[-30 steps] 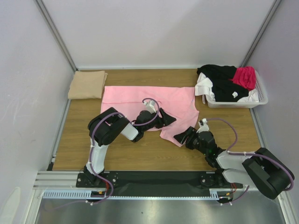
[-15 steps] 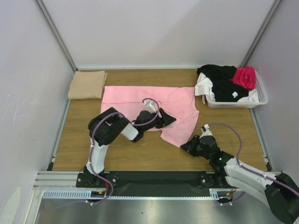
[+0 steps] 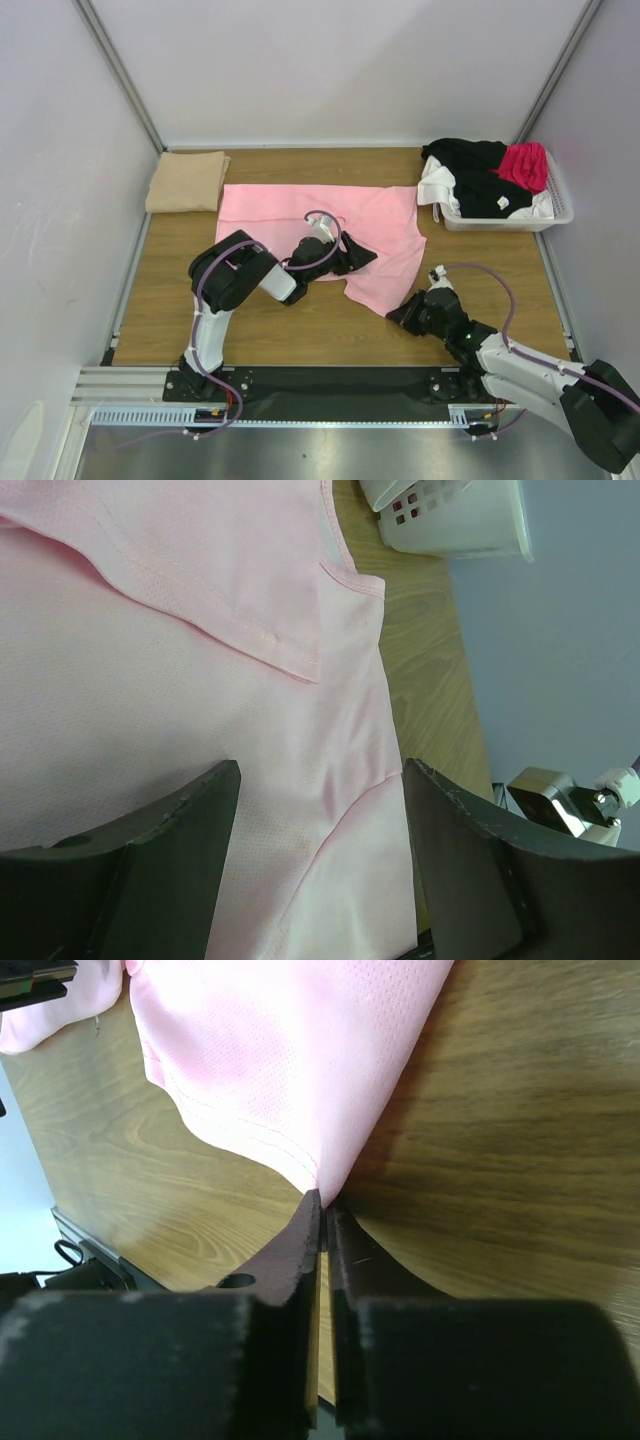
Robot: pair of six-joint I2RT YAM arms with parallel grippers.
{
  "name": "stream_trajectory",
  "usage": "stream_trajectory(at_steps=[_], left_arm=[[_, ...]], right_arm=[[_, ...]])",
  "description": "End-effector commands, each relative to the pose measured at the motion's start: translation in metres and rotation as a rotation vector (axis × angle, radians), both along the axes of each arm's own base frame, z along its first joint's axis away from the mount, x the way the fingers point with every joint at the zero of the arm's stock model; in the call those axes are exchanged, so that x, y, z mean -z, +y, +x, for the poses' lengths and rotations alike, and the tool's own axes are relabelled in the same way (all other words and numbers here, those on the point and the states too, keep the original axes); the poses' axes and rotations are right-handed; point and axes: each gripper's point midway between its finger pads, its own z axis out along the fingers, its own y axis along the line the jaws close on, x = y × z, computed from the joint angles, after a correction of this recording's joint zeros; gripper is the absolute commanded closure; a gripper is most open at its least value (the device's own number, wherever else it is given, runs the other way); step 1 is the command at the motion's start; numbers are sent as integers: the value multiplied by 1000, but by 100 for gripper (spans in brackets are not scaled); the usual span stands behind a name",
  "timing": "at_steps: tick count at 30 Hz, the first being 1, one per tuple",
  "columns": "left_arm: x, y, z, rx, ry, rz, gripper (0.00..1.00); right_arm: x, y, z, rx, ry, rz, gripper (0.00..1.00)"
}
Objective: Fold and stack the t-shirts
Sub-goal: Fold the tshirt
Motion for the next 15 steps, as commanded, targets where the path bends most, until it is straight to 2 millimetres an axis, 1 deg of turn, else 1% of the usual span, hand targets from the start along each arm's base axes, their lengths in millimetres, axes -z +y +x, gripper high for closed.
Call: stream_trajectory(at_steps=[1,2,4,5,6,8,9,11,13,15], left_arm=[[14,7,-2,-19,2,58,27],[13,8,-2,-22,2,59,27],[14,7,-2,-21,2,59,27],[14,7,-2,-21,3,60,27],[14,7,-1,-22,2,59,27],[15,7,-2,-22,4,61,27],[14,7,-1,-24,2,59,27],[13,7,-1,-22,0,59,27],[14,7,-1,-21,-2,60,27],[14,7,-1,-20,-3,60,27]], right_arm=[[30,-13,-26,-45,128,-99,99],[26,-11,-25,-46,122,-92,100],[26,-14,-30,-42,143,-101,100],[19,-13,-27,-37,118,-90,100],[22,-18,-31,-32,140,-109,100],[15,-20,-30,-20,119,-104,100],[18,-24,-35,-24,139,-123,100],[19,-26,-38,-20,144,-122,100],[23,-28,-41,-20,153,-123,98],[24,-27,-41,-22,154,-119,97]])
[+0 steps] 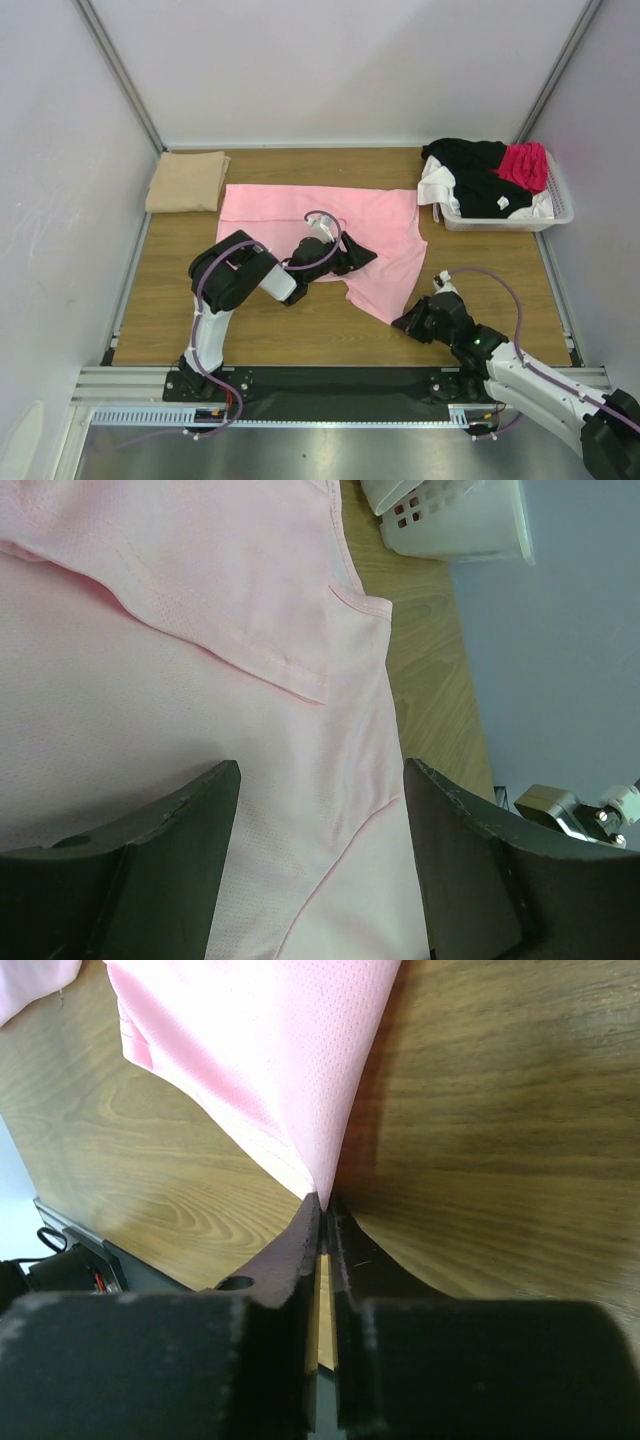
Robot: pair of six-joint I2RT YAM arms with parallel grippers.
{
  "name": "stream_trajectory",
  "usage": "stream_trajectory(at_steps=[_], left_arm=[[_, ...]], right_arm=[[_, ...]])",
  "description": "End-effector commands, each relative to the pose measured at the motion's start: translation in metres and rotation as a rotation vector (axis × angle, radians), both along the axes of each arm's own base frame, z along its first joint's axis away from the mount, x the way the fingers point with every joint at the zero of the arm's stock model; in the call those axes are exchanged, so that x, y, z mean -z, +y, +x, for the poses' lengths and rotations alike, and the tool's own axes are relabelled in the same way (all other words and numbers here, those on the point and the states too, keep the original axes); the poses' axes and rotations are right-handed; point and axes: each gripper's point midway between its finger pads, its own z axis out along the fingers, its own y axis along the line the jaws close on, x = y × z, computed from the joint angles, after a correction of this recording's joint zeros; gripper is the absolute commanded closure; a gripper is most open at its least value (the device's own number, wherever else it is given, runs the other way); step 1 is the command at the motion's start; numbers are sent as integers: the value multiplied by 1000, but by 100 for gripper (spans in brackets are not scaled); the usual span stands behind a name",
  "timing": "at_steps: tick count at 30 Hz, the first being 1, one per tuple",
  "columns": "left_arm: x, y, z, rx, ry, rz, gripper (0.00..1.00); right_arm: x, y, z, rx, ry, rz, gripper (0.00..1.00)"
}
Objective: Fold and stack the t-shirts
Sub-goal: Fold the tshirt
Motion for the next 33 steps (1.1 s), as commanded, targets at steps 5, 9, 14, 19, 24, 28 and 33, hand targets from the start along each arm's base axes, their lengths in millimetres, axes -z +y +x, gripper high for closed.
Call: stream_trajectory(at_steps=[5,9,14,19,24,28,33], left_arm=[[-1,5,-4,4,-28,45,27],[-37,10,-8,19,-109,45,26],[-113,52,-13,-63,-245,93,22],[-129,149,0,-303,-243,255,16],[-91,285,-4,-637,-97,405,8],[-62,349,-18,-793,15,456,8],[-26,386,-28,-928,176,488,11]], right_arm=[[8,-9,-9,-50,57,-115,58],[-28,-6,9,-85,-18,-175,48],[-94,-5,44,-95,-157,-197,46],[-139,-2,81,-112,-284,-162,45],[-111,4,107,-116,-226,-126,40],[-87,9,109,-125,-181,-112,37],[-79,4,113,-98,-168,-117,35]])
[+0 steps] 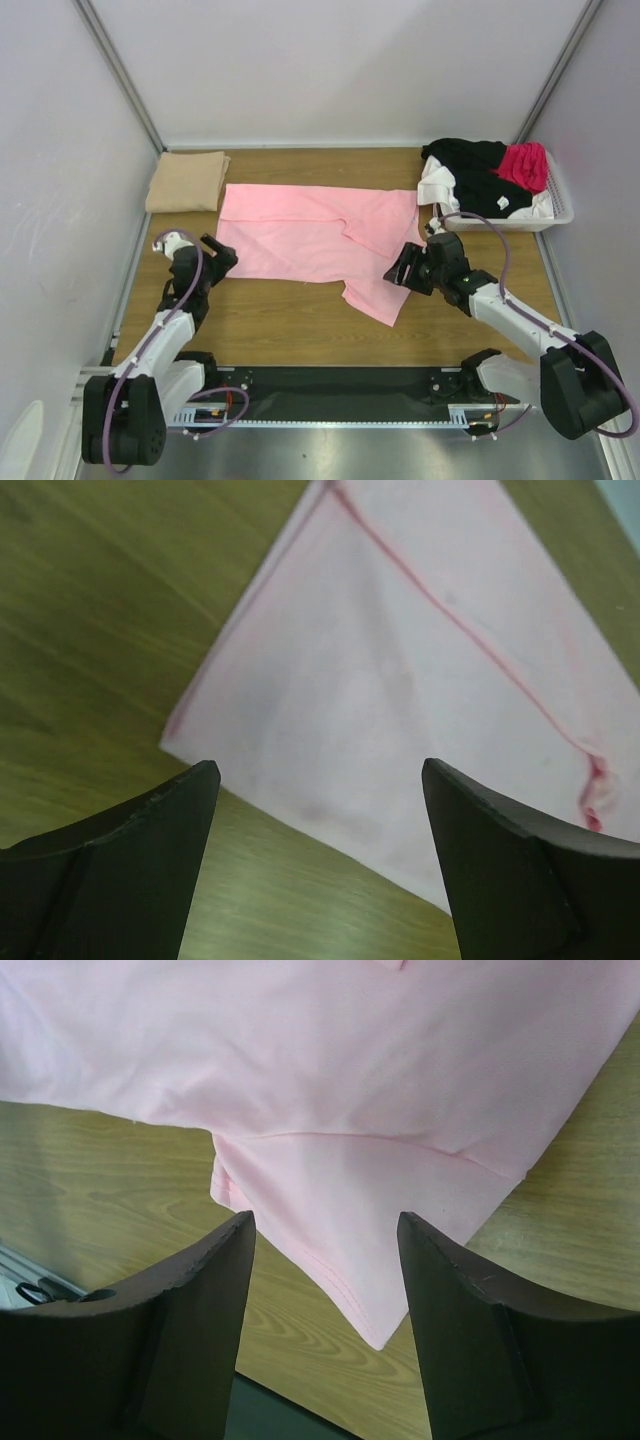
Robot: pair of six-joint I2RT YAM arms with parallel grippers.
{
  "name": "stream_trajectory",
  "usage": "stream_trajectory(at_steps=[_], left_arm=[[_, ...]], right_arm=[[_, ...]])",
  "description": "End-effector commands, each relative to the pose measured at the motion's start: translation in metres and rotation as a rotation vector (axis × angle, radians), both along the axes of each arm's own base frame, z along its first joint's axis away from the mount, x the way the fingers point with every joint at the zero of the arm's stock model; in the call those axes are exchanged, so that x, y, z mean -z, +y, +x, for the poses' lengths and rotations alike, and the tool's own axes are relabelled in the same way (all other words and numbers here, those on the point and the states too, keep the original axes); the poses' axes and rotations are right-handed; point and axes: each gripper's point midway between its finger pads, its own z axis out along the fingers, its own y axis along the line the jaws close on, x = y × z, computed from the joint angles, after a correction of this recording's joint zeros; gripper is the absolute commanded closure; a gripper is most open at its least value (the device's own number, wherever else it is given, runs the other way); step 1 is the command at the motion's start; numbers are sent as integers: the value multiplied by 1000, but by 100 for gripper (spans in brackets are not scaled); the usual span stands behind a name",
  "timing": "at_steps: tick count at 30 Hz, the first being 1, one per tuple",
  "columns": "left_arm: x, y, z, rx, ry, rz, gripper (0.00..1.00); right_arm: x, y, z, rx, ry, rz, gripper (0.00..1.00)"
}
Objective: Fold and stack the t-shirts
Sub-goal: Fold the tshirt
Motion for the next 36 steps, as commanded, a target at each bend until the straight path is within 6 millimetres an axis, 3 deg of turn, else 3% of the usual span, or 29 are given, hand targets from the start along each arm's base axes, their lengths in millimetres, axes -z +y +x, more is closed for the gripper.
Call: stream_trajectory(at_steps=[1,4,9,24,26,33,36], left_arm=[[20,26,-8,-115,94,3,12],[35,42,-14,-193,148,5,13],[40,52,-17,-267,129,-3,19],[47,47,-6,-241,115,-33,41],[48,47,-6,-244,123,-34,53],[54,52,-9,-283,165,-43,79],[54,55,-14,-310,157,-44,96]], right_arm=[[-15,1,17,7,-82,37,35],[-7,-8,16,31,-60,45,35],[5,-16,10,26,-17,57,35],[15,-25,1,60,17,60,37],[15,-27,0,67,19,55,38],[17,-31,-9,76,37,45,39],[21,-32,-15,76,56,41,39]])
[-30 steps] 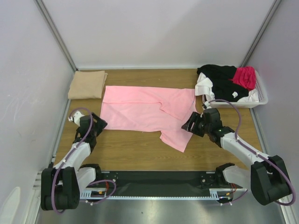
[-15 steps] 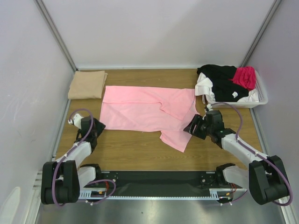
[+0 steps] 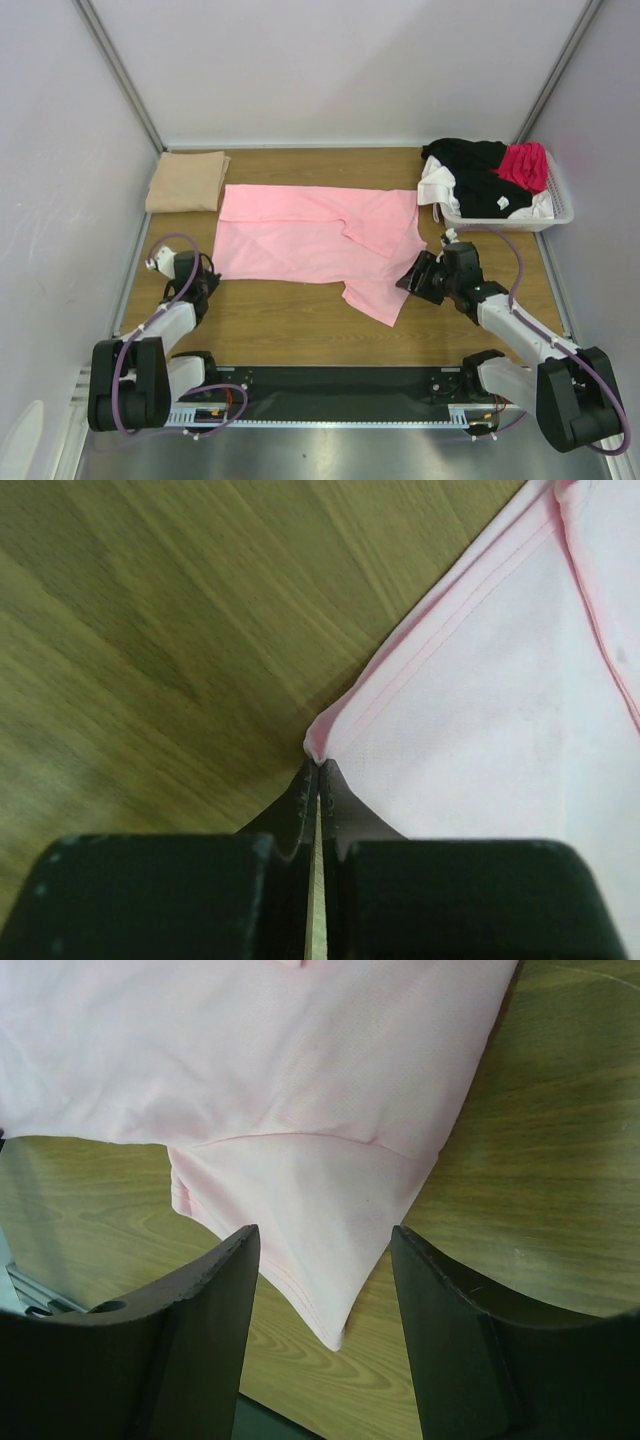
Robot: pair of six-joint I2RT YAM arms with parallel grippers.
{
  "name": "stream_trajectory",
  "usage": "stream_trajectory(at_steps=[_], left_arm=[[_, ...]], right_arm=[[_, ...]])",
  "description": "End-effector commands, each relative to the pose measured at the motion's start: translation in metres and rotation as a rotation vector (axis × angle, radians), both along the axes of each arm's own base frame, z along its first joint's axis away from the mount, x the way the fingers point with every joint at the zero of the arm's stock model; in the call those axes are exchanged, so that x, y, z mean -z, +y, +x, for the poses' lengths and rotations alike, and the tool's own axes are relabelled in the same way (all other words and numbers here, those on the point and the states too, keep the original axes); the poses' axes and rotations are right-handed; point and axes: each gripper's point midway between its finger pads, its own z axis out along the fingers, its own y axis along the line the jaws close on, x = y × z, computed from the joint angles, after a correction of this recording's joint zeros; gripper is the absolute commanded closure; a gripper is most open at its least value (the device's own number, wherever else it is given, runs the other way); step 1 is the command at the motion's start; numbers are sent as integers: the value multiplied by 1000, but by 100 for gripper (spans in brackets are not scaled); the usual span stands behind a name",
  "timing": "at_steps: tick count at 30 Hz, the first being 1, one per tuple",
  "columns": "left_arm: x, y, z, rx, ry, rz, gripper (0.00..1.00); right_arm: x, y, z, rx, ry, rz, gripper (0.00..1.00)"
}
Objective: Fold and stack the t-shirts
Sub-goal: Fold the tshirt
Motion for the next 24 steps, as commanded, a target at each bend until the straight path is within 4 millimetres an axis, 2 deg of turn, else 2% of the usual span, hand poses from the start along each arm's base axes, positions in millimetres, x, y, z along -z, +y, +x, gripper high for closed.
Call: stream_trajectory(at_steps=[1,10,24], left_arm=[[-10,10,1,-59,-42,8,100],[-14,12,-13,-84,-85,14,100],[-14,10,-13,-77,-92,8,100]], right_arm=[[6,-4,-9,11,29,-6,39],[24,-1,-32,-17,95,12,36],[38,14,-58,-22,146,43,37]])
